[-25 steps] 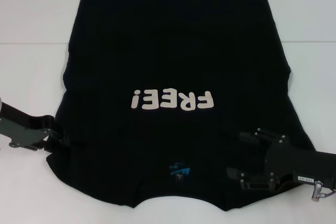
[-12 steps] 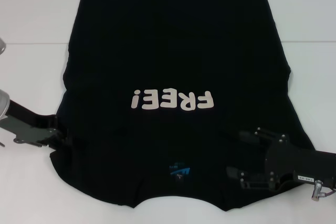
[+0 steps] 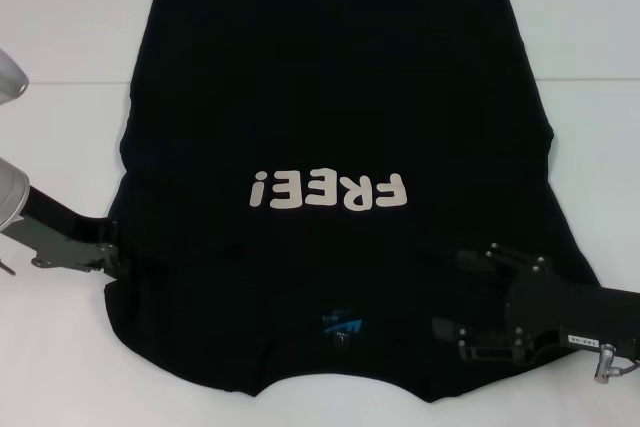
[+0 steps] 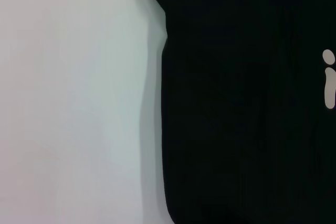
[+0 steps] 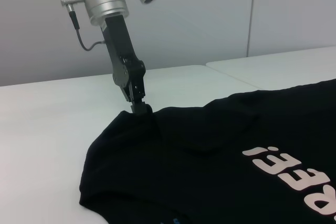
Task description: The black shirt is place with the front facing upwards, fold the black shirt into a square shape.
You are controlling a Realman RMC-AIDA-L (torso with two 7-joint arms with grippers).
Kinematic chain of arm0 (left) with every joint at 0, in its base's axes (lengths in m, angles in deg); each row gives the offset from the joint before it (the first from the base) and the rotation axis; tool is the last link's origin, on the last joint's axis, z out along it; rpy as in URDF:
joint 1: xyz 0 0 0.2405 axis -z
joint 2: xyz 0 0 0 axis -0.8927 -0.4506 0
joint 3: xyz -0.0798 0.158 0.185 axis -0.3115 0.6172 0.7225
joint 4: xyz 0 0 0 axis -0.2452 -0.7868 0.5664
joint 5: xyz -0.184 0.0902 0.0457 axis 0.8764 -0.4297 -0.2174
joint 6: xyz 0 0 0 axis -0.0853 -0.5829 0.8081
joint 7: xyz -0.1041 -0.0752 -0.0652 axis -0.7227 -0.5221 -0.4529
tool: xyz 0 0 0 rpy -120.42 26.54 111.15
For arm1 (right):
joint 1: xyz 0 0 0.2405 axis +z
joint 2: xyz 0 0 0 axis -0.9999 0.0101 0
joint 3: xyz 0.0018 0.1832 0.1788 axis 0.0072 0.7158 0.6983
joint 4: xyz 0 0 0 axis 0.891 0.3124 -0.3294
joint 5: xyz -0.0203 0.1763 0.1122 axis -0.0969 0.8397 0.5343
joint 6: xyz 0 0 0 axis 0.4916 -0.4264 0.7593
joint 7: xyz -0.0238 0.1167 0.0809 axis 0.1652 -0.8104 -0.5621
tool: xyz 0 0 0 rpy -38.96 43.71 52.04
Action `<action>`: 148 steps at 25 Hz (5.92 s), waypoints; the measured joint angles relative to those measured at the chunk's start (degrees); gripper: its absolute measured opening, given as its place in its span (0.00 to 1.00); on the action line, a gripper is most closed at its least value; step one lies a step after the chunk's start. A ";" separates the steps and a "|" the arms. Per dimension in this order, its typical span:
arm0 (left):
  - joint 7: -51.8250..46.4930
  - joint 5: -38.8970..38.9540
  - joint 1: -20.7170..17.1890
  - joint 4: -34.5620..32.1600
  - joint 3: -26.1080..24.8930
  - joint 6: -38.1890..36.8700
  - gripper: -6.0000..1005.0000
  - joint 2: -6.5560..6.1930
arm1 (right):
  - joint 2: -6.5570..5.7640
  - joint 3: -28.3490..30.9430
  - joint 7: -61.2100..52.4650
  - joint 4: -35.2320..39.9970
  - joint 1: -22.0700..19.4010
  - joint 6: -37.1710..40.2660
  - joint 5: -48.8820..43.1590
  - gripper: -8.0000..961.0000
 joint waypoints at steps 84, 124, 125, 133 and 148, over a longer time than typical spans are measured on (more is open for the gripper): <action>6.71 1.58 -2.39 -1.56 -6.73 -4.21 0.01 -1.47 | -10.60 4.62 -86.92 12.60 12.44 8.75 -40.73 0.98; 7.35 1.97 -2.39 -1.30 -6.73 -3.42 0.01 -1.38 | -8.81 2.22 -86.24 9.04 15.61 5.59 -40.20 0.98; 7.37 2.00 -2.39 -1.30 -6.72 -3.42 0.01 -1.38 | -8.79 2.23 -86.20 8.67 15.82 5.50 -40.13 0.98; 7.50 2.10 -2.39 -1.38 -6.73 -3.41 0.01 -1.38 | -8.75 2.02 -86.02 7.65 16.31 5.07 -40.06 0.98; 7.51 2.11 -2.39 -1.38 -6.73 -3.42 0.01 -1.38 | -8.00 1.82 -85.02 7.20 17.54 5.03 -39.97 0.94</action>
